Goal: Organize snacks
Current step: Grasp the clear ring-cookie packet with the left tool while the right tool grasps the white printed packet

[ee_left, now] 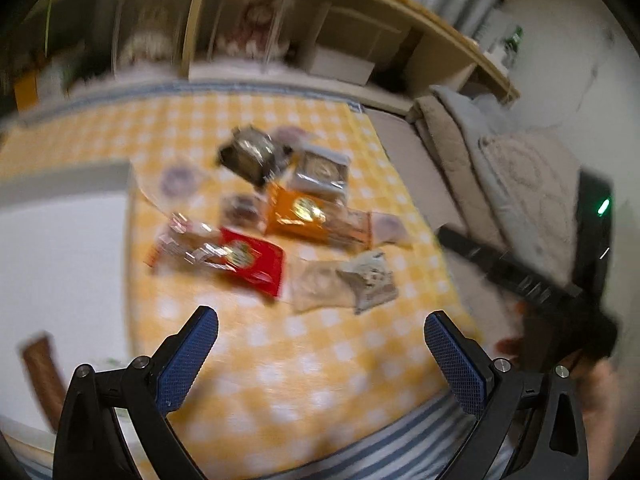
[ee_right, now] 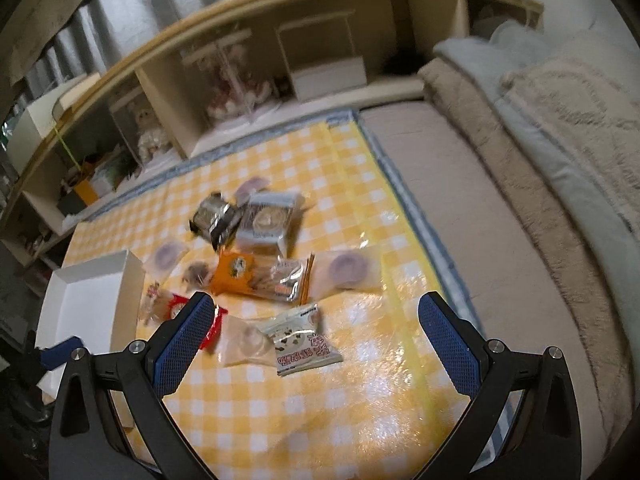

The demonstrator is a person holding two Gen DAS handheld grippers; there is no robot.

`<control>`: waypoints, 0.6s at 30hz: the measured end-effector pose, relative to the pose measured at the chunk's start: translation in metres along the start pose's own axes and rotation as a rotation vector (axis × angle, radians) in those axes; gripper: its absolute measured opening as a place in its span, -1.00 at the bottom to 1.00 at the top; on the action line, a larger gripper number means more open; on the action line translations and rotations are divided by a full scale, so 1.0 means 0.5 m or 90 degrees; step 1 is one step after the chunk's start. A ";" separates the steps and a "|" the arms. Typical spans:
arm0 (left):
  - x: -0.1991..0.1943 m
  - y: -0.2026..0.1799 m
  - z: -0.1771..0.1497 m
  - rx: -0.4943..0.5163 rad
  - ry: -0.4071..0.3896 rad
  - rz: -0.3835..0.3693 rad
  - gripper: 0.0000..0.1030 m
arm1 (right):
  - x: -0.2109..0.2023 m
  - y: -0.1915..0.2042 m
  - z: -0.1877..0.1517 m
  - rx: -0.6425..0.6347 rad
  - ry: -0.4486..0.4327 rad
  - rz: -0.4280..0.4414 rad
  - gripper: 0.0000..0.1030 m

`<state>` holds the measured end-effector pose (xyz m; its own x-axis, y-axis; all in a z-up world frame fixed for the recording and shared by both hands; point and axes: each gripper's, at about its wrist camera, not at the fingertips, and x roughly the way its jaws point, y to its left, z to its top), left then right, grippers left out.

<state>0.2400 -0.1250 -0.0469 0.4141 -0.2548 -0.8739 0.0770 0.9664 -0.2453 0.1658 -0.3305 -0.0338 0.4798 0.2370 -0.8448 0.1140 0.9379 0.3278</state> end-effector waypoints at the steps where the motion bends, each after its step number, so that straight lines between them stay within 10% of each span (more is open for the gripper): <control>1: 0.012 0.009 0.005 -0.026 0.006 -0.024 1.00 | 0.011 0.001 -0.002 -0.008 0.009 0.003 1.00; 8: 0.088 0.074 0.059 -0.176 0.026 -0.156 1.00 | 0.108 0.058 -0.059 -0.135 0.120 0.010 0.95; 18: 0.248 0.062 0.123 -0.135 0.069 -0.222 0.76 | 0.182 0.041 -0.062 -0.072 0.182 -0.015 -0.05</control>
<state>0.3497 -0.1248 -0.1371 0.2974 -0.5783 -0.7597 0.0032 0.7963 -0.6049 0.1847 -0.2818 -0.1168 0.2114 0.2612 -0.9419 0.0176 0.9625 0.2709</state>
